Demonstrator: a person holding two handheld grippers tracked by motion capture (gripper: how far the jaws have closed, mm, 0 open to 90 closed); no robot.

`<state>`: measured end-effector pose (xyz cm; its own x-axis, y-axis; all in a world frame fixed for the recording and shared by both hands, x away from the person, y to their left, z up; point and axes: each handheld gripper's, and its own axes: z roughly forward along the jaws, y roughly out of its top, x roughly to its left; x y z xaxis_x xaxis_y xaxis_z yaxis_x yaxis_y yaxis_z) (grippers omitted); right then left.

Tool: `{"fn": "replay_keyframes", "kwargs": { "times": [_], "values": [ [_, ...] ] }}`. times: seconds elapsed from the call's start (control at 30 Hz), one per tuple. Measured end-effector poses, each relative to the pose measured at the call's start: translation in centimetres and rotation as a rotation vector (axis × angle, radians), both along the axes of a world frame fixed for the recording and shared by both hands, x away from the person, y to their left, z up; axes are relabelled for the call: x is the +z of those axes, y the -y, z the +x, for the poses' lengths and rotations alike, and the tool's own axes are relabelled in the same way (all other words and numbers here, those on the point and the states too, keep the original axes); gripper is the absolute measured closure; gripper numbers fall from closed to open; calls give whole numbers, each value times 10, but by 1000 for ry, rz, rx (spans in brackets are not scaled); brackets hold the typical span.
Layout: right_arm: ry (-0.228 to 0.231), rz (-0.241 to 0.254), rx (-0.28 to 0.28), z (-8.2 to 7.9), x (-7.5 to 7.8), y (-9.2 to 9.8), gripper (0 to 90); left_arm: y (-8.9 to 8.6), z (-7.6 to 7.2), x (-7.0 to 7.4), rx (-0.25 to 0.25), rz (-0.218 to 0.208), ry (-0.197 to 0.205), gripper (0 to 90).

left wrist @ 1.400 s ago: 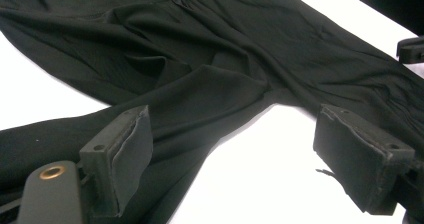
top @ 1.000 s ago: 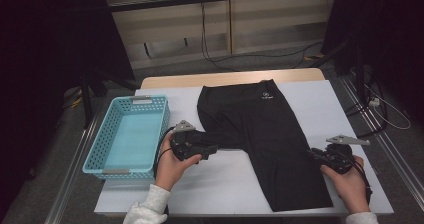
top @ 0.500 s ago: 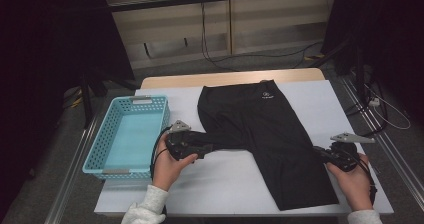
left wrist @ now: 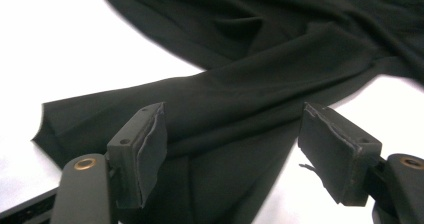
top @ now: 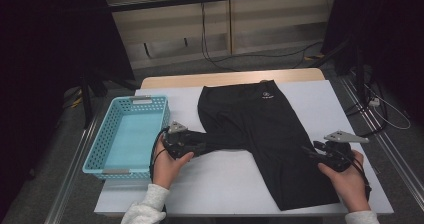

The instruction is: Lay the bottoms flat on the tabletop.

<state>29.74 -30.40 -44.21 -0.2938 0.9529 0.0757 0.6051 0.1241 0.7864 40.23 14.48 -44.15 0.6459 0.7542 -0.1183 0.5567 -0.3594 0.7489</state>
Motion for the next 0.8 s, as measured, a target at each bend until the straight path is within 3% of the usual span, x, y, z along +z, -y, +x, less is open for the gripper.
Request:
{"fn": "replay_keyframes", "kwargs": {
  "times": [0.1,0.13,0.17,0.2,0.27,0.33,0.43,0.47,0.53,0.6,0.67,0.73,0.8],
  "values": [
    [7,-8,36,1,2,-10,446,-5,3,-6,42,33,24,370],
    [10,-9,45,1,3,-13,433,-7,3,-9,75,29,28,451],
    [9,-4,51,1,3,-15,422,-8,5,-11,84,41,11,524],
    [12,-4,59,2,3,-17,418,-7,5,-12,78,67,10,535],
    [16,-3,72,2,4,-20,407,-3,4,-12,70,53,1,598],
    [13,1,75,2,4,-22,396,-1,3,-12,64,69,7,663],
    [12,8,77,1,4,-23,380,2,0,-11,67,45,-28,827],
    [13,9,77,1,4,-24,377,4,-1,-10,71,30,-56,885],
    [13,13,81,0,4,-25,375,6,-4,-7,63,21,-66,899],
    [16,17,88,-1,5,-27,376,7,-8,-2,45,-25,-102,900],
    [20,17,97,-2,7,-28,373,11,-17,7,19,-40,-90,900],
    [25,16,104,-2,8,-29,368,14,-26,14,-12,-83,-100,900],
    [27,18,107,-2,8,-30,360,19,-34,16,-50,-94,-115,900]
  ]
}}
